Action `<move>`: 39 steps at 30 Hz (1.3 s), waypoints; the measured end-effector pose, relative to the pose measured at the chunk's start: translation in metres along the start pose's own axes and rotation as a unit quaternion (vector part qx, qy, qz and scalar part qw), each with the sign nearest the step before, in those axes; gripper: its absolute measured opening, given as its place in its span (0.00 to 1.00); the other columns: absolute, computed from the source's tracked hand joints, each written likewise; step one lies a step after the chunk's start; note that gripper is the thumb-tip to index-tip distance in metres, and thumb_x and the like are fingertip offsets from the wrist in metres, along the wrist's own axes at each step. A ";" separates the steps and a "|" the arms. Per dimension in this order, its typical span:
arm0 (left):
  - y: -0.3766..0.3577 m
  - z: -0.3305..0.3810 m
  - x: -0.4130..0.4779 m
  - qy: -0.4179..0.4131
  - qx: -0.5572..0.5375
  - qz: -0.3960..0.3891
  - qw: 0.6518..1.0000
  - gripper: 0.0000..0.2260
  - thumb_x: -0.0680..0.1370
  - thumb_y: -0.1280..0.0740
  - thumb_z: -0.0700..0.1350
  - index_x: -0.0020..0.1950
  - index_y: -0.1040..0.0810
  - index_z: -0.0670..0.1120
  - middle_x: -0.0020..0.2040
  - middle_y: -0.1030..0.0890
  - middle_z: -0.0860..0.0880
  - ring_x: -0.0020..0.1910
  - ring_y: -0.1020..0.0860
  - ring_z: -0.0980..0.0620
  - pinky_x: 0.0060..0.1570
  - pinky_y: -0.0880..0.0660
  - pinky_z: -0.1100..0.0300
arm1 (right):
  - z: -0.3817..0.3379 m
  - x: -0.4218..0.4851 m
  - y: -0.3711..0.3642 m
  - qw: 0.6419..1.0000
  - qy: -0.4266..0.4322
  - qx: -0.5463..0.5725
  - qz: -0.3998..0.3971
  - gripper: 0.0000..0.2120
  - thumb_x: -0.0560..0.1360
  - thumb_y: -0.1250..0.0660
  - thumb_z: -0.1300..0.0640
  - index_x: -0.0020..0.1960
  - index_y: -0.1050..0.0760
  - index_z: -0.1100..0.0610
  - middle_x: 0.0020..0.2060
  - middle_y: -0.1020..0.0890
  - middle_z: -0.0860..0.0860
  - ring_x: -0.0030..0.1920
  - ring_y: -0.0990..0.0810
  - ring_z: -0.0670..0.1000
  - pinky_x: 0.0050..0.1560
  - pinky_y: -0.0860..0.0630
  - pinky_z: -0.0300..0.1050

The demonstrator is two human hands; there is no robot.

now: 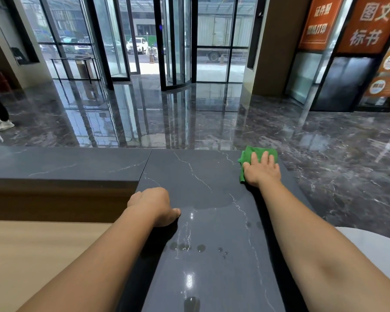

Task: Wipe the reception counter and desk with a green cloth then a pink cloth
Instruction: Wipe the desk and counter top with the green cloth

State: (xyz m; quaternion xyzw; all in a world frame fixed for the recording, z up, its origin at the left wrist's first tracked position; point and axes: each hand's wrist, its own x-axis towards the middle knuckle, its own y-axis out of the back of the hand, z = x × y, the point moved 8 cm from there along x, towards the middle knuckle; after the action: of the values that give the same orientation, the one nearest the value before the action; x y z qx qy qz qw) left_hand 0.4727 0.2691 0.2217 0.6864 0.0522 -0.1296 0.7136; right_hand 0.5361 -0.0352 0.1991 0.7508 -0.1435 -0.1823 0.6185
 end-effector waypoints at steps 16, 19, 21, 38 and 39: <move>0.017 0.050 -0.011 -0.078 0.041 0.107 0.990 0.16 0.75 0.36 0.62 0.48 0.22 0.50 0.48 0.19 0.51 0.53 0.23 0.49 0.59 0.37 0.55 | -0.120 -0.061 -0.027 0.968 0.244 -0.018 -0.056 0.27 0.83 0.56 0.44 0.80 0.57 0.47 0.79 0.60 0.53 0.78 0.62 0.54 0.77 0.60 0.53; 0.007 0.054 -0.006 -0.078 0.043 0.084 0.993 0.19 0.73 0.37 0.65 0.47 0.24 0.50 0.46 0.20 0.51 0.52 0.23 0.48 0.54 0.39 0.55 | -0.099 -0.031 -0.019 0.974 0.218 -0.021 -0.051 0.27 0.83 0.56 0.44 0.80 0.57 0.47 0.79 0.60 0.53 0.79 0.61 0.54 0.77 0.59 0.54; -0.001 0.052 -0.001 -0.074 0.038 0.064 0.994 0.21 0.73 0.38 0.67 0.52 0.23 0.50 0.50 0.20 0.52 0.54 0.23 0.49 0.55 0.39 0.55 | -0.076 -0.010 -0.011 0.981 0.187 -0.019 -0.048 0.27 0.84 0.57 0.45 0.80 0.58 0.48 0.79 0.60 0.54 0.79 0.61 0.55 0.77 0.59 0.54; -0.006 0.053 0.008 -0.068 0.033 0.036 0.996 0.18 0.74 0.37 0.64 0.51 0.24 0.50 0.51 0.20 0.52 0.57 0.24 0.49 0.70 0.41 0.52 | -0.008 -0.007 0.001 0.999 0.035 -0.003 -0.002 0.29 0.83 0.56 0.44 0.80 0.59 0.53 0.78 0.61 0.60 0.78 0.62 0.61 0.76 0.59 0.58; -0.006 0.053 0.008 -0.067 0.035 0.035 0.997 0.17 0.74 0.37 0.64 0.48 0.26 0.50 0.48 0.21 0.52 0.56 0.24 0.49 0.71 0.41 0.51 | -0.023 -0.018 -0.004 0.998 0.056 -0.003 -0.008 0.29 0.83 0.55 0.44 0.80 0.59 0.53 0.78 0.61 0.60 0.78 0.62 0.61 0.76 0.59 0.58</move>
State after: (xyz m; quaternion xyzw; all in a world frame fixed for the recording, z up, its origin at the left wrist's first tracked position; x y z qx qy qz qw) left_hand 0.4734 0.2149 0.2165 0.7024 -0.0242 -0.1517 0.6950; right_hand 0.5303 -0.0068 0.2010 0.7588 -0.1024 -0.1457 0.6265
